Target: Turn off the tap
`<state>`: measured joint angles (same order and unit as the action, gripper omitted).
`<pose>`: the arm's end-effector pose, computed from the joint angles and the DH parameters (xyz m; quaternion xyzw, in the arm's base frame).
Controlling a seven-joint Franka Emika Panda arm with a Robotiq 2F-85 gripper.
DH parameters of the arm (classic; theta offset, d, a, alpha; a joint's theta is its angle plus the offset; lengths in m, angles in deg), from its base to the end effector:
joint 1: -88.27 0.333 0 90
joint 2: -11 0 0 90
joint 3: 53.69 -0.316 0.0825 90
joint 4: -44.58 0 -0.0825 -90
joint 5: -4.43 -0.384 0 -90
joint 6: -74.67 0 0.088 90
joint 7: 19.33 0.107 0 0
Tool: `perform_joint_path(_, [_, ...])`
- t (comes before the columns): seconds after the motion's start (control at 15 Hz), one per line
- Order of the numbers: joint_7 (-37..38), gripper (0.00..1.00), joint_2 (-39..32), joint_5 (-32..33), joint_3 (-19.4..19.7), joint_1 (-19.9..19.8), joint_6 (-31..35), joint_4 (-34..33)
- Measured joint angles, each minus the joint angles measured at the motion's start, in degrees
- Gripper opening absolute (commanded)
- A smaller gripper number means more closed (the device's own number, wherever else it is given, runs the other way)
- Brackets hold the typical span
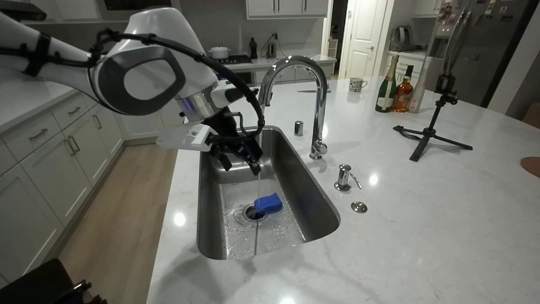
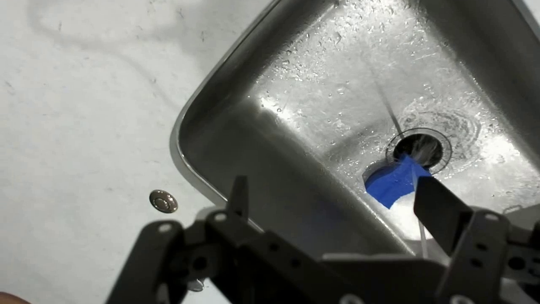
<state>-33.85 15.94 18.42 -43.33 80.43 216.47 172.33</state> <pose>0.5133 -0.1694 0.4428 0.9818 0.0496 0.1339 0.1251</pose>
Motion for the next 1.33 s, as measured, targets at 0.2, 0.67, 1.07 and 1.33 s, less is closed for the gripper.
perform_joint_path(0.2, [0.0,1.0,-0.14,0.0,-0.02,0.03,-0.07,-0.36])
perform_joint_path(0.67, [4.6,1.0,-2.49,0.08,-0.88,0.09,-0.45,-2.49])
perform_joint_path(1.07, [7.51,1.0,-14.3,0.73,-0.61,-0.01,-0.62,-14.17])
perform_joint_path(1.33, [6.49,1.0,-22.35,1.02,-0.03,-0.85,-0.54,-22.61])
